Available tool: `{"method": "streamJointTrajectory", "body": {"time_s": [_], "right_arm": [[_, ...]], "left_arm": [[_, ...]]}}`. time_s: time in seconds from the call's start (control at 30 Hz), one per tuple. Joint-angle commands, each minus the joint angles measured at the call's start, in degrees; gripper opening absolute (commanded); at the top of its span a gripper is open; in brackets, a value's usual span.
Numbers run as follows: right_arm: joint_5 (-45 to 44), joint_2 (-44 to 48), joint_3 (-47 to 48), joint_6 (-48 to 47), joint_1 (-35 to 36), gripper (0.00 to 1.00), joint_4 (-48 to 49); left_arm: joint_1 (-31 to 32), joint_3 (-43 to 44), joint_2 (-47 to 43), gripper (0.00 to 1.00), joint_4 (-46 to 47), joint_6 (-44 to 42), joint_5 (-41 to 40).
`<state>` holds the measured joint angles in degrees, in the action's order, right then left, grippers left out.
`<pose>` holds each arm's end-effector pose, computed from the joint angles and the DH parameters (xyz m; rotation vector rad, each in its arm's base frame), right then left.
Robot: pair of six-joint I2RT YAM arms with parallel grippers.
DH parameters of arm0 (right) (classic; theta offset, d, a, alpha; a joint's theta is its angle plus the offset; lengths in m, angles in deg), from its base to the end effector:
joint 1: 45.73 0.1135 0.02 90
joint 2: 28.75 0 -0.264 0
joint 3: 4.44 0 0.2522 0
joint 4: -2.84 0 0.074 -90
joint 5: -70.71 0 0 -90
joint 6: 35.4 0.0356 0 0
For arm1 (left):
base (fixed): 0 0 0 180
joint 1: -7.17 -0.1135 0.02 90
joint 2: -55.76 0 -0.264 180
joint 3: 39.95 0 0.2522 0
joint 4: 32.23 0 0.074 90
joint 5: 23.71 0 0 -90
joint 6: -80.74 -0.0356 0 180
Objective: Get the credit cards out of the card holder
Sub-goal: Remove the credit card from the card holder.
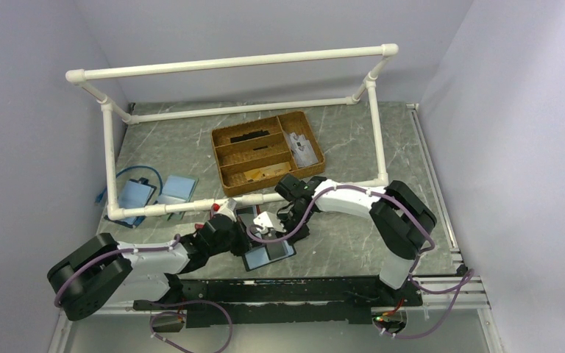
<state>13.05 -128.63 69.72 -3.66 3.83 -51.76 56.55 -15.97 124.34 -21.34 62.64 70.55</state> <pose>0.1866 0.2483 0.1615 -2.3245 1.6086 0.7989 0.1245 -0.1492 0.1214 -0.4323 2.4220 -1.1917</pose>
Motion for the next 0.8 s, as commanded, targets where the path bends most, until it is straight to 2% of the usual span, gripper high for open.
{"method": "streamJointTrajectory", "body": {"time_s": [0.0, 0.27, 0.5, 0.63, 0.77], "right_arm": [[1.29, -1.49, 0.74, 0.99, -0.27, 0.16, -0.86], [2.4, -2.29, 1.42, 2.34, -0.25, 0.16, -0.83], [3.43, -3.05, 2.16, 3.33, -0.25, 0.17, -1.25], [3.52, -3.13, 2.43, 3.68, -0.25, 0.17, -1.35], [3.38, -3.13, 2.44, 3.77, -0.25, 0.17, -1.35]], "left_arm": [[-0.94, -0.59, -1.98, 0.0, -1.31, -2.98, 0.02], [-1.63, -0.96, 1.09, 0.0, 2.66, -3.29, 3.45], [-1.76, -0.29, 4.37, 0.11, 4.46, -3.1, 5.12], [-1.82, 0.04, 5.24, 0.21, 4.33, -3.06, 5.53], [-1.77, 0.65, 5.79, 0.24, 3.26, -3.47, 5.84]]}}
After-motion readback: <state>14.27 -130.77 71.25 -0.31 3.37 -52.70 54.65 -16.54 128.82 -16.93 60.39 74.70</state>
